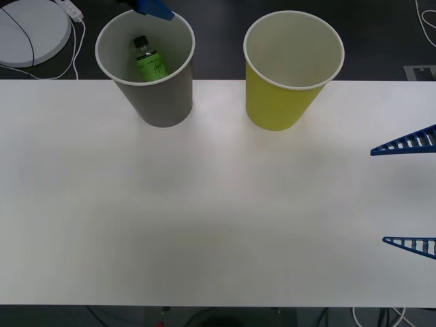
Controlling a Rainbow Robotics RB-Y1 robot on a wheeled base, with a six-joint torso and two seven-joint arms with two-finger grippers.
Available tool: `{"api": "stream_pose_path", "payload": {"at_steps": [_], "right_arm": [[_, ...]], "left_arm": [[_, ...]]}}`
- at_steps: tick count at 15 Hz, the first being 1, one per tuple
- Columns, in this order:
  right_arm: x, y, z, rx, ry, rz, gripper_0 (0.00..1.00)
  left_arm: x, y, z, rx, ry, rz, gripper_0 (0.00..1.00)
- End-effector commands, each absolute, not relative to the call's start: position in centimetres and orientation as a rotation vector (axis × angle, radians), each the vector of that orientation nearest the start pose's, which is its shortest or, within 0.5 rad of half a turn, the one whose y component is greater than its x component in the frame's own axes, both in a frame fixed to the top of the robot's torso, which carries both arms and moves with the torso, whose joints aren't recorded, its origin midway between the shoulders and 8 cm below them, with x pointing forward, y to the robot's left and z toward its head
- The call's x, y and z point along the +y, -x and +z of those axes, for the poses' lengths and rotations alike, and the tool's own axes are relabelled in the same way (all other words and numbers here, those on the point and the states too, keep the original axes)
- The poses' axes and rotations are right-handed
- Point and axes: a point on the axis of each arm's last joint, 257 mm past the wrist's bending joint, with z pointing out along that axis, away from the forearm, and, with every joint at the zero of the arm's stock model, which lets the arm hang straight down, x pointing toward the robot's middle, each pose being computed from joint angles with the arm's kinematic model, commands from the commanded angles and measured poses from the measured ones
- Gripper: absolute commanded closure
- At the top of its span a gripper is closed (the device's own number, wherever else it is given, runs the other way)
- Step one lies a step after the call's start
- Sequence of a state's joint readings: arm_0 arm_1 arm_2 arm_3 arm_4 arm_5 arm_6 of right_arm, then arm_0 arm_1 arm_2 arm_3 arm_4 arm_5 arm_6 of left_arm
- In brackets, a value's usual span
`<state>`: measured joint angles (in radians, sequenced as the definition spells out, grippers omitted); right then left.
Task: Put the can into the green bin and the plastic bottle into the gray bin
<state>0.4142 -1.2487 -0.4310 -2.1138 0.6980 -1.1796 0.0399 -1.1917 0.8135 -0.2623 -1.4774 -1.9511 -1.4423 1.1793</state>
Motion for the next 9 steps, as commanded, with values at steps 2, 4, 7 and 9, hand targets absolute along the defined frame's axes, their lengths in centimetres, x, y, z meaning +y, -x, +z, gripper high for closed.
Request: {"api": "stream_pose_path", "payload": {"at_steps": [2,4,7,9], "right_arm": [[-21.6,-27.0,-5.1,1.294,1.511,0.619,0.00],[-21.6,-27.0,-5.1,1.294,1.511,0.619,0.00],[-21.6,-27.0,-5.1,1.294,1.511,0.619,0.00],[-21.6,-27.0,-5.1,1.294,1.511,0.619,0.00]], "left_arm": [[13.8,-55.7,6.9,1.897,-1.152,-0.089,0.00],[14.1,-55.2,6.8,1.884,-1.159,-0.089,0.00],[14.6,-54.2,6.1,1.876,-1.175,-0.091,0.00],[15.1,-53.5,5.8,1.873,-1.186,-0.091,0.00]]}}
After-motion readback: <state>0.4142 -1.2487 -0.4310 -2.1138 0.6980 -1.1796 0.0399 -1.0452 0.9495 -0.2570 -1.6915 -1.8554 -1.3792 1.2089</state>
